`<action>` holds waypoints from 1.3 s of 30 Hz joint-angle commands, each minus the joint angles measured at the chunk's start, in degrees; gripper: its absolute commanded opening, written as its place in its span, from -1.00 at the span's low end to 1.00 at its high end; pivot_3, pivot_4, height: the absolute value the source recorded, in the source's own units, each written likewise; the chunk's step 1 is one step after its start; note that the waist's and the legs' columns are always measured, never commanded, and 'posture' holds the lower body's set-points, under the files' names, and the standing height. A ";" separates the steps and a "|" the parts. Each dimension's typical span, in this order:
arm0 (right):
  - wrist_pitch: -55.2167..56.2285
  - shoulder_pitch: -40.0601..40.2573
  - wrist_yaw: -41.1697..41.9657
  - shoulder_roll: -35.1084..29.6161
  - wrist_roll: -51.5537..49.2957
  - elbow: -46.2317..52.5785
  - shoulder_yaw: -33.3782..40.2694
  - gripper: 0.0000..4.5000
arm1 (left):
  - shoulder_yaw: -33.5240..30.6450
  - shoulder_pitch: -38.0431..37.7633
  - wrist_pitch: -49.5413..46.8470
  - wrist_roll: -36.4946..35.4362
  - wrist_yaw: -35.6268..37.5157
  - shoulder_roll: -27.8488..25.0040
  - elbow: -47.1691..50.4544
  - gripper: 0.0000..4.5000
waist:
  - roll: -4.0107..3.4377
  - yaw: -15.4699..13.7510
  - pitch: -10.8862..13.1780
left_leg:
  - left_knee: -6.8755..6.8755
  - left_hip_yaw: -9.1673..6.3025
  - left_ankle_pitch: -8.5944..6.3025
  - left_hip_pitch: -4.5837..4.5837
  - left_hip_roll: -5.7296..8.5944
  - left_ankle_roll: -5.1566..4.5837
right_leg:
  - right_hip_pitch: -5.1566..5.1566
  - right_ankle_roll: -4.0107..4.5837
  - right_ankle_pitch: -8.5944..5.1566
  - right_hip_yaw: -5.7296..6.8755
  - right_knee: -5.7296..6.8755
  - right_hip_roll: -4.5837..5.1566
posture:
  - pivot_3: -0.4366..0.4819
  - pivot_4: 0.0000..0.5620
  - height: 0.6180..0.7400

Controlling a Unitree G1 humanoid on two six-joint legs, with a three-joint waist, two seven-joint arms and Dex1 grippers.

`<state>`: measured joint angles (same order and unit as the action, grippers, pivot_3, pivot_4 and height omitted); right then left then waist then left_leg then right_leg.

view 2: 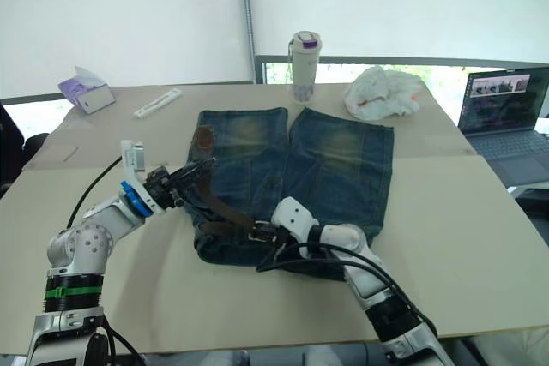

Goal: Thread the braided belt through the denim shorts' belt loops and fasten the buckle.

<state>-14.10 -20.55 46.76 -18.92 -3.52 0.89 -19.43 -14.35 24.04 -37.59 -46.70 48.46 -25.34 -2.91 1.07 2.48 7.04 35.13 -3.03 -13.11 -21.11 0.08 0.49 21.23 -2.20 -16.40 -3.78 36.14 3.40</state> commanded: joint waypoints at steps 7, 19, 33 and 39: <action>-5.53 -3.31 -0.03 0.26 2.86 0.18 -3.41 -0.98 | -1.16 0.05 1.01 -0.21 1.05 -1.17 1.48 -1.00 | 0.00 0.15 0.00 | 0.00 0.00 0.00 0.02 -0.01 0.00 | 0.00 0.00 0.00 -0.01 0.02 -0.01 | -0.05 -0.47 1.00; -16.93 -5.47 -1.68 1.02 6.21 0.20 -7.43 -0.98 | -1.30 2.27 -0.78 -3.01 -0.64 -0.10 5.09 -1.00 | 0.01 0.22 -0.02 | 0.00 -0.01 0.00 0.06 -0.04 0.00 | -0.01 0.02 0.01 -0.03 0.05 -0.03 | -0.05 -0.47 1.00; -24.70 -7.03 -2.84 0.70 8.87 -1.37 -12.24 -0.98 | 0.19 10.75 -10.75 -15.35 -8.70 4.50 14.64 -1.00 | 0.02 0.34 -0.03 | 0.00 -0.01 0.00 0.08 -0.01 0.00 | -0.01 0.02 0.01 -0.03 0.08 -0.07 | -0.05 -0.47 1.00; -22.84 -6.60 -4.50 1.74 8.80 -2.79 -11.78 -0.98 | 5.27 12.15 -10.69 -12.94 -12.91 10.13 15.17 -1.00 | 0.04 0.15 -0.04 | 0.02 -0.01 0.00 0.10 0.01 0.00 | -0.07 0.02 0.01 -0.03 0.05 -0.06 | -0.05 -0.47 1.00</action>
<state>-34.95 -29.91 42.88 -17.08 3.41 3.91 -28.33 -9.33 32.32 -50.17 -58.24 35.73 -16.45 8.15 1.11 2.64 7.01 35.16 -3.04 -13.11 -21.01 0.09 0.50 21.16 -2.18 -16.39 -3.80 36.18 3.33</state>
